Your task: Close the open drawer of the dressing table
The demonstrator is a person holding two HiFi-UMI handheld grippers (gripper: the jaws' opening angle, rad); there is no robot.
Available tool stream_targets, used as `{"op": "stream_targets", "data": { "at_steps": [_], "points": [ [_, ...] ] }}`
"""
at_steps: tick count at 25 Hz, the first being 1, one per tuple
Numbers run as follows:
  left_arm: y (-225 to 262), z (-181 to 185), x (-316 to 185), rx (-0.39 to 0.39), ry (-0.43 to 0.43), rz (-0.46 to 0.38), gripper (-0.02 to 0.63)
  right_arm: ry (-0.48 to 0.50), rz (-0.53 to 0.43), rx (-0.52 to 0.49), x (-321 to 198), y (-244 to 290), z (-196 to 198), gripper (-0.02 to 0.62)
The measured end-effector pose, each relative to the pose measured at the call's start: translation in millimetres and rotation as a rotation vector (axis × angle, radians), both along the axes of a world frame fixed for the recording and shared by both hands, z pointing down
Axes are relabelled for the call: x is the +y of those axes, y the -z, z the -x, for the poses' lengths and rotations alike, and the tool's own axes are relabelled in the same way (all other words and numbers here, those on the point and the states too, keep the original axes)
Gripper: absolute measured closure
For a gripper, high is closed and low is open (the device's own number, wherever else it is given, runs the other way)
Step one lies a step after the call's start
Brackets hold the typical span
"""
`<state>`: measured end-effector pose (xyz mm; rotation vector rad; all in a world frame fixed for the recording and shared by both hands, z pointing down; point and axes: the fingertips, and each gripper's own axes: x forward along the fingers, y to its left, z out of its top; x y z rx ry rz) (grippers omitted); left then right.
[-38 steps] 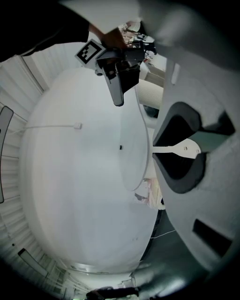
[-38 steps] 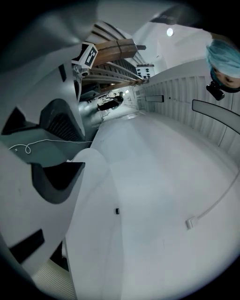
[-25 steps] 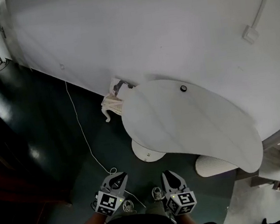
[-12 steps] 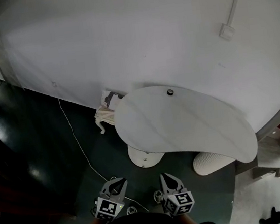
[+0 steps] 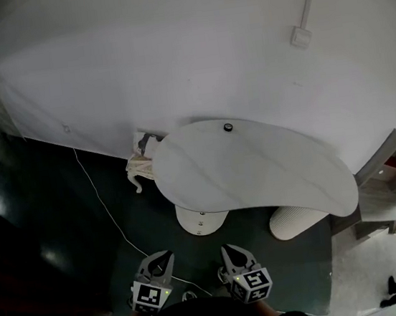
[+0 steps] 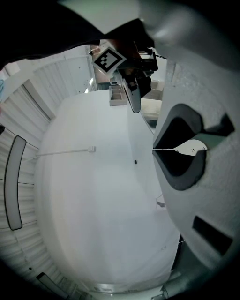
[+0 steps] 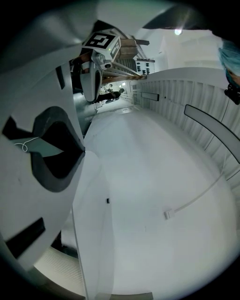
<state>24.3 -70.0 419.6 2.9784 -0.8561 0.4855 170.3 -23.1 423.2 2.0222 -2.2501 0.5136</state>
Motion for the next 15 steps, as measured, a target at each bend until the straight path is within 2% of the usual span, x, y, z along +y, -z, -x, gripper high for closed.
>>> {"op": "stream_targets", "data": {
  "at_steps": [9,15],
  "points": [
    [0.3,3.7,5.4,-0.003,0.031,0.017,0.588,0.027,0.003,0.014,0.6,-1.7,3.5,0.594],
    [2.3,8.5,7.8,0.022,0.032,0.020,0.588,0.027,0.016,0.020,1.2,-7.8,5.7,0.594]
  ]
}}
